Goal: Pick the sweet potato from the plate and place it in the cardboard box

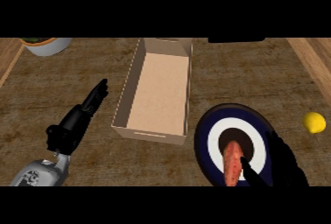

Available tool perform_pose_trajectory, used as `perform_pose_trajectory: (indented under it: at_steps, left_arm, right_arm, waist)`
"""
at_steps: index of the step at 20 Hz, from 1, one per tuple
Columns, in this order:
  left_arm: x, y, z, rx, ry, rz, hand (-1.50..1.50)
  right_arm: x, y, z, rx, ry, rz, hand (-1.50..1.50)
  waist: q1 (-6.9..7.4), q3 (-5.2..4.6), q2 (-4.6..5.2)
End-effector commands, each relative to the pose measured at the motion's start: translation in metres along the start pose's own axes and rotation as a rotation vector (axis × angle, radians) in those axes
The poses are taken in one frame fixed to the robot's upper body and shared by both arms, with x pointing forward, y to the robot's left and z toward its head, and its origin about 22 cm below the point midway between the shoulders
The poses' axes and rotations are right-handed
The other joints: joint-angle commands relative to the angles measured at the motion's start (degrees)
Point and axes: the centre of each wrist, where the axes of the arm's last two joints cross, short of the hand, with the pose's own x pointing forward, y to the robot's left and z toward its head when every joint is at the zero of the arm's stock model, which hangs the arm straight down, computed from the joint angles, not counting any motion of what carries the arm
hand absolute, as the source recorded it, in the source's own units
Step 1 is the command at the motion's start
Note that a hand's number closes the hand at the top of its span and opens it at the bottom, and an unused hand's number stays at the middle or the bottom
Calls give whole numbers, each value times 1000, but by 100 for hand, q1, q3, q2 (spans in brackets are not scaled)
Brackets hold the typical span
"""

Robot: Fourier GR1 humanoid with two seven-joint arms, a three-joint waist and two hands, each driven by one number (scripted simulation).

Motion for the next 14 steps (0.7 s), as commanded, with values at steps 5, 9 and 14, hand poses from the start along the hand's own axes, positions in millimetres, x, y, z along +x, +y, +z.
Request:
perform_pose_trajectory:
  at_steps: [5,9,14]
  left_arm:
    - [6,-7,-2,-45,-19,-22,0]
    - [8,-6,-11,-73,-34,6,0]
    - [0,-22,-18,-65,-21,-10,0]
  right_arm:
    - [80,-53,54,191,129,26,-150]
    - [112,-82,64,213,197,12,-150]
    - [135,-86,56,219,223,-7,-150]
  waist:
    - [283,46,57]
    - [346,66,96]
    - [371,79,104]
